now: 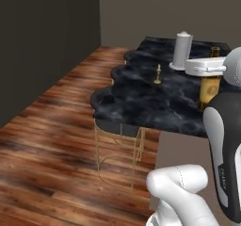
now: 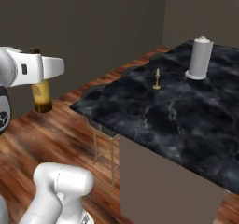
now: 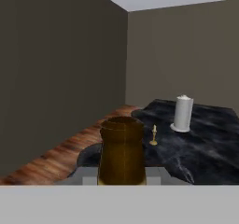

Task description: Get the candle and the beer from the cabinet and move them to the dining counter.

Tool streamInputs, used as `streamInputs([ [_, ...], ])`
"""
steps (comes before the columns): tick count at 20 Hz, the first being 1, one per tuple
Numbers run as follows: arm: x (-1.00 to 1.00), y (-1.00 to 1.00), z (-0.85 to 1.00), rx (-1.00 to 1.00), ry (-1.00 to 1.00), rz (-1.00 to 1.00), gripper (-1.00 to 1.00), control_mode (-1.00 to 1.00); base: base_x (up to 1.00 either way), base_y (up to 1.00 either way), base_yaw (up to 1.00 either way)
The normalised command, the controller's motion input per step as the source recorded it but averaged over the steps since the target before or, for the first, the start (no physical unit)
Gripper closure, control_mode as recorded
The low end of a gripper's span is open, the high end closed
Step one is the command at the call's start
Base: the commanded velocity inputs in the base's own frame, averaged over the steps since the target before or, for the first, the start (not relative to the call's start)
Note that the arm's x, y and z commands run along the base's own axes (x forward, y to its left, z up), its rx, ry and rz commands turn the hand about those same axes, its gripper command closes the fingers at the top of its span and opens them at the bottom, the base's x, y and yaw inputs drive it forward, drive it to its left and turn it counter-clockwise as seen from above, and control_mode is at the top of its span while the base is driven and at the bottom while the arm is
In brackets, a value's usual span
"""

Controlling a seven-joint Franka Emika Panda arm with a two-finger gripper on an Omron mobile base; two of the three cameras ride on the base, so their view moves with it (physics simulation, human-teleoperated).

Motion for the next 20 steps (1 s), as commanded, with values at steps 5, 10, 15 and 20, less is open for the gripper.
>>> streamInputs([
  [5,0.0,0.0,0.0,0.0,0.0,0.0,1.0,1.0,0.13,1.0,-0.32],
  [10,0.0,0.0,0.0,0.0,0.0,0.0,1.0,1.0,-0.14,1.0,-0.42],
  [15,0.0,0.0,0.0,0.0,0.0,0.0,1.0,1.0,-0.28,1.0,-0.48],
  [20,0.0,0.0,0.0,0.0,0.0,0.0,1.0,1.0,-0.24,1.0,-0.59],
])
